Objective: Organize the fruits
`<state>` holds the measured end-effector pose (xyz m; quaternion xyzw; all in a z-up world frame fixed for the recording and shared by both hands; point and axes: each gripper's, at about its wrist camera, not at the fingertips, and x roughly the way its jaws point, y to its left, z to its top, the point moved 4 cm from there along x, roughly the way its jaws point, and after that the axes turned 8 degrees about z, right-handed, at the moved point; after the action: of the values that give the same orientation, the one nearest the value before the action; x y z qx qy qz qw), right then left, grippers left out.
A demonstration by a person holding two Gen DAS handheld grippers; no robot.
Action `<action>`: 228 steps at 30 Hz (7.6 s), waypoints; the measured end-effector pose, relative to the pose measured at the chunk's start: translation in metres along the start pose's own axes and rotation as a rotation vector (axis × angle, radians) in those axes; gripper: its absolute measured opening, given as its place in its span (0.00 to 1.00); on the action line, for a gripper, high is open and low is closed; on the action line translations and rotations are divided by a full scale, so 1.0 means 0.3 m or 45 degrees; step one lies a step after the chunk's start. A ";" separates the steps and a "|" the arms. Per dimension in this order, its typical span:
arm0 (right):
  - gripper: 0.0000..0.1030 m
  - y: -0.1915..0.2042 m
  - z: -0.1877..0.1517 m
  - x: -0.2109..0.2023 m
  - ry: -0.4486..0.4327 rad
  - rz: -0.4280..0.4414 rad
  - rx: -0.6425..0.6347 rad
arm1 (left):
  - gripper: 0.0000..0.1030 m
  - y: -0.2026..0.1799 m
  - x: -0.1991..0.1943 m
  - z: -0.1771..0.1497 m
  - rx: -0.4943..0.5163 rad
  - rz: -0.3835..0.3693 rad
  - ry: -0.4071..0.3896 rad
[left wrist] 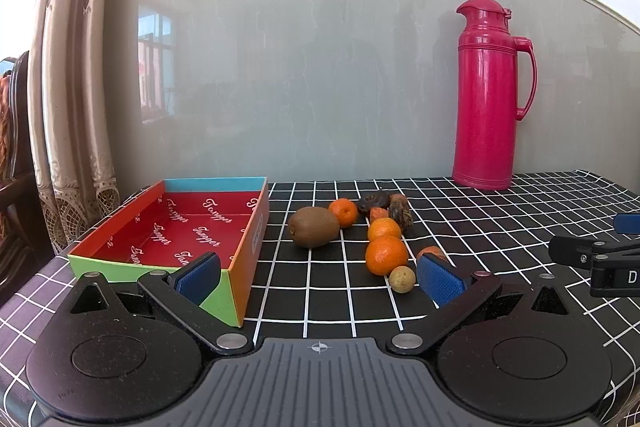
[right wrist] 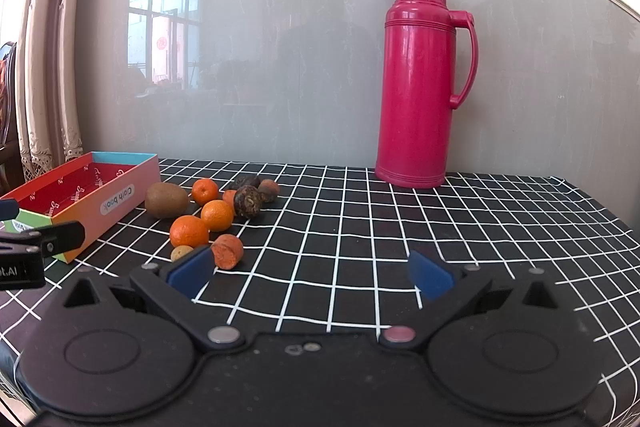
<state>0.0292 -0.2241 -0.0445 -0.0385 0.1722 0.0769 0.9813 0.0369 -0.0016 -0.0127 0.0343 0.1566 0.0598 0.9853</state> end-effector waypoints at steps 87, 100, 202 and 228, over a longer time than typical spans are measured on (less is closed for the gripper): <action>1.00 0.081 0.044 0.350 0.145 -0.093 -0.027 | 0.27 0.310 0.371 0.028 -0.202 0.201 0.199; 1.00 0.111 0.055 0.366 0.122 -0.056 -0.052 | 0.89 0.278 0.343 0.050 -0.173 0.171 0.107; 0.80 0.437 0.195 0.381 0.024 0.139 -0.031 | 1.00 0.477 0.208 0.025 -0.178 0.242 0.109; 0.82 0.029 0.187 0.206 -0.036 -0.140 0.087 | 1.00 0.149 0.198 0.067 -0.074 0.019 0.101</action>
<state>0.1039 -0.2014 -0.0136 -0.0132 0.1586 0.0173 0.9871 0.0944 0.0492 -0.0077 0.0044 0.1933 0.0728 0.9784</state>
